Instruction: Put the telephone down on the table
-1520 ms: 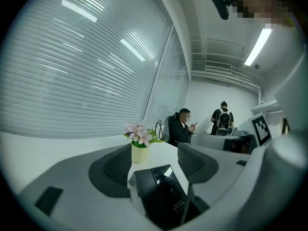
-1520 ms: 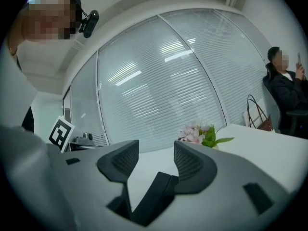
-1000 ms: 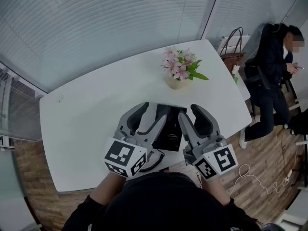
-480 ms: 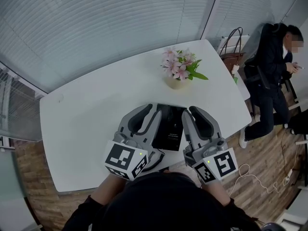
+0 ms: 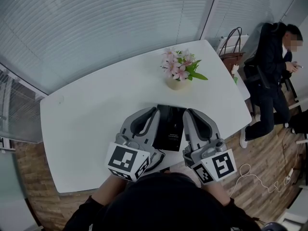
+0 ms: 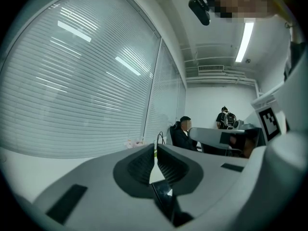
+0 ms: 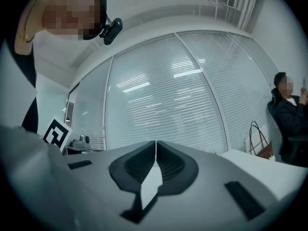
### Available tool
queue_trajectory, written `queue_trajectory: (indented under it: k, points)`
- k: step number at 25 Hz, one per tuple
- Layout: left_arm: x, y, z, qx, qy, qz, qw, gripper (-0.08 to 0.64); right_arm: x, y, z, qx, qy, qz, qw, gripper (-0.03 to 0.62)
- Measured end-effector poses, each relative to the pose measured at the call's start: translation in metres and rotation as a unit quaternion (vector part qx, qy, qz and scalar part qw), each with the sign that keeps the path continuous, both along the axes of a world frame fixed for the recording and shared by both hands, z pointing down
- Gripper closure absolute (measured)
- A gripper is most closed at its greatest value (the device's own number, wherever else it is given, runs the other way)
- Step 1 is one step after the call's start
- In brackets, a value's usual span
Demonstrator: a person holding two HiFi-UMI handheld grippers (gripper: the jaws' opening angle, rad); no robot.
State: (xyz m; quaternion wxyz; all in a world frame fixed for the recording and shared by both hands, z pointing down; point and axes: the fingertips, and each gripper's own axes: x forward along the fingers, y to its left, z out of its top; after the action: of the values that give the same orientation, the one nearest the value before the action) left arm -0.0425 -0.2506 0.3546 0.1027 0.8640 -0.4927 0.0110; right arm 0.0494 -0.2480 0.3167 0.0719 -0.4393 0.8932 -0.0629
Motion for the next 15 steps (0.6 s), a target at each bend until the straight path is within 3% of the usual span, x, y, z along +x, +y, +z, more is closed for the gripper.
queue_trajectory:
  k: [15]
  points:
    - [-0.0005,-0.0001,-0.005,0.009,0.002,-0.004,0.9999,0.546,0.0002,0.0024,-0.0027,0.022,0.021,0.009,1.0,0.586]
